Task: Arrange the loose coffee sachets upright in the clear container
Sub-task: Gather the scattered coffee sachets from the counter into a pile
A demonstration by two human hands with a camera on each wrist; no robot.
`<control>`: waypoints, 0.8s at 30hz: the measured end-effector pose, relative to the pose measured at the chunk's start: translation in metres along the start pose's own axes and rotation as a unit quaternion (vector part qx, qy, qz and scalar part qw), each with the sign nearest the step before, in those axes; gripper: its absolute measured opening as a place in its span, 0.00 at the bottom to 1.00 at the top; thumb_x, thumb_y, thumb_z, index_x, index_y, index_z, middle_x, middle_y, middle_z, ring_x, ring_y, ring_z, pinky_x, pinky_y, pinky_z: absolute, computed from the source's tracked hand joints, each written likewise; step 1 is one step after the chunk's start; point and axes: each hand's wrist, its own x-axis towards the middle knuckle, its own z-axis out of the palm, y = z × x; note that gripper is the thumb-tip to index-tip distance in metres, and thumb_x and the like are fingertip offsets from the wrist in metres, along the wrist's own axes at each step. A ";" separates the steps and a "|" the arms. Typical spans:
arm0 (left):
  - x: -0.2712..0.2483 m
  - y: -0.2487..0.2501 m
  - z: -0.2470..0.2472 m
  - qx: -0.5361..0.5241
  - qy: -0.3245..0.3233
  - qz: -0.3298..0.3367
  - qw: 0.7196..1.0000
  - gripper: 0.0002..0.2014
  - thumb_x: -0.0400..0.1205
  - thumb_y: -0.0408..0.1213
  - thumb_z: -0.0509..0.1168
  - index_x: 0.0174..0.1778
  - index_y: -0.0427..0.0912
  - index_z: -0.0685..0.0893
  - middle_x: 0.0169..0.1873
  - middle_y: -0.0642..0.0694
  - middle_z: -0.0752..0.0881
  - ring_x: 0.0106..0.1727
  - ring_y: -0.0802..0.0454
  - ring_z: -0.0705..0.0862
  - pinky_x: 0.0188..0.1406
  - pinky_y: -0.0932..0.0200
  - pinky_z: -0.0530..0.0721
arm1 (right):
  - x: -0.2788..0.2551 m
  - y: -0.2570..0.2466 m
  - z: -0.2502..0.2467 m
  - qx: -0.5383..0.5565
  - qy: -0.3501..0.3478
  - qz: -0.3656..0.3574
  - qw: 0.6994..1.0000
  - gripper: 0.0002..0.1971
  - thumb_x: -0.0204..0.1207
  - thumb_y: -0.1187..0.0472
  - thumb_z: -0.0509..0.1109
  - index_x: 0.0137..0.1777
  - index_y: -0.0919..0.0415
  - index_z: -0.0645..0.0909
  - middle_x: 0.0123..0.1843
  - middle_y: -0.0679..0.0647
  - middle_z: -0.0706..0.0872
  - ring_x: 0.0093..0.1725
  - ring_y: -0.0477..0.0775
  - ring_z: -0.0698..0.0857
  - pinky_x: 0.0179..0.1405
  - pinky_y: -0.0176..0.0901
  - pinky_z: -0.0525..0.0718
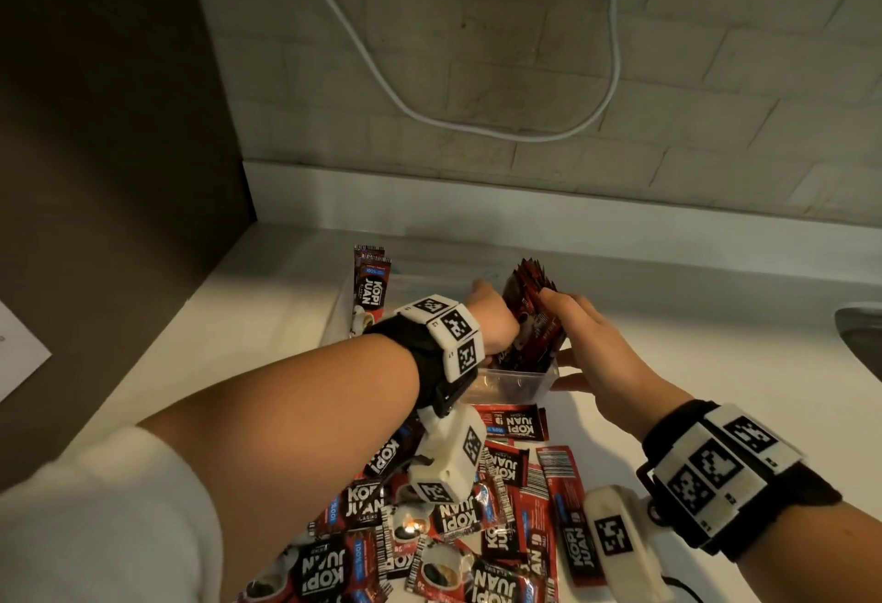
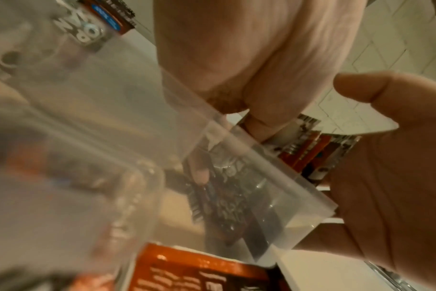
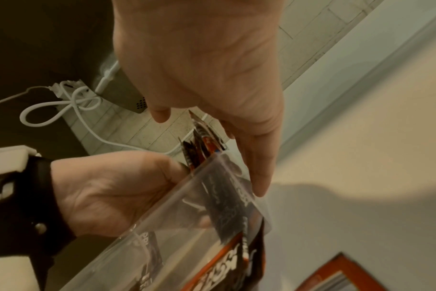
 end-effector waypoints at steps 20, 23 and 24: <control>-0.013 0.004 0.003 0.106 -0.025 0.054 0.993 0.18 0.86 0.32 0.56 0.71 0.27 0.74 0.68 0.31 0.79 0.68 0.35 0.79 0.61 0.51 0.77 | -0.003 -0.001 -0.002 -0.018 -0.030 -0.011 0.999 0.29 0.77 0.32 0.55 0.73 0.45 0.69 0.62 0.54 0.85 0.57 0.58 0.86 0.51 0.56 0.85; -0.014 0.005 0.004 0.099 -0.022 0.052 0.993 0.19 0.86 0.31 0.56 0.72 0.27 0.72 0.69 0.31 0.78 0.69 0.35 0.78 0.62 0.52 0.77 | -0.002 -0.001 -0.002 -0.014 -0.031 -0.011 0.999 0.28 0.77 0.32 0.55 0.73 0.45 0.70 0.61 0.54 0.85 0.56 0.58 0.86 0.52 0.56 0.85; -0.015 0.006 0.004 0.098 -0.022 0.054 0.993 0.20 0.86 0.31 0.56 0.73 0.27 0.71 0.69 0.31 0.78 0.69 0.35 0.78 0.62 0.52 0.77 | -0.002 -0.001 -0.002 -0.011 -0.031 -0.012 0.999 0.28 0.77 0.32 0.55 0.73 0.45 0.70 0.61 0.54 0.85 0.56 0.58 0.86 0.52 0.57 0.85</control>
